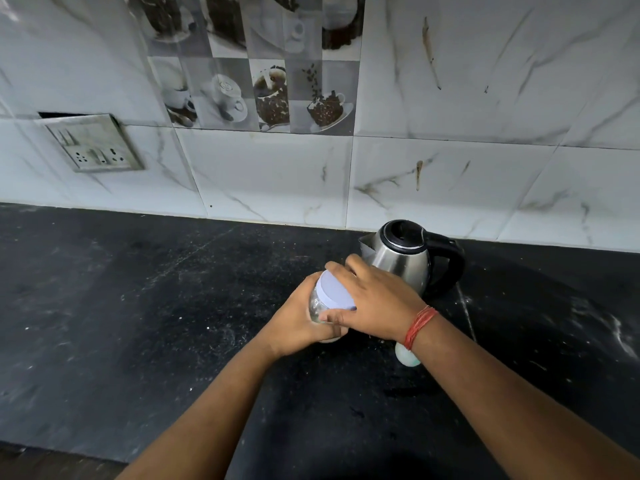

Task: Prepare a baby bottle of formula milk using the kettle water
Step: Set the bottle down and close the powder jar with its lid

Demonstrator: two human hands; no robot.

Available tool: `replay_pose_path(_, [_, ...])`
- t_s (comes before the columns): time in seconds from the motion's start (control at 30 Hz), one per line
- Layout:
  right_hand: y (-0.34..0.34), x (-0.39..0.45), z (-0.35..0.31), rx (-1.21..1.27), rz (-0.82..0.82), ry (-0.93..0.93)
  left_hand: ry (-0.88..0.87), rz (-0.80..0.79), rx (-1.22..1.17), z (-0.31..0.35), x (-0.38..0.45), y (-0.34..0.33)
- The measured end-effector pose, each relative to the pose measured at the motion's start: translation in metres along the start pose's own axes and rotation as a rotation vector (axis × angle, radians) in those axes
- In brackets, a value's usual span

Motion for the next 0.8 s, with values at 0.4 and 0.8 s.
replay_pose_path(0.4, [0.009, 0.003, -0.006, -0.151, 0.113, -0.095, -0.046, 0.138, 0.005, 0.023, -0.003, -0.007])
replay_pose_path(0.8, [-0.013, 0.009, -0.008, 0.061, 0.095, -0.237, -0.054, 0.153, -0.049, -0.001, 0.000, -0.001])
Point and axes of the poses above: each hand's wrist, its own x-axis towards the middle knuckle, its own y-axis out of the back of the hand, z = x × y, the point moved 6 cm from there along x, towards the middle knuckle, and after that the axes turned 9 degrees about -z, right-handed, at the moved point
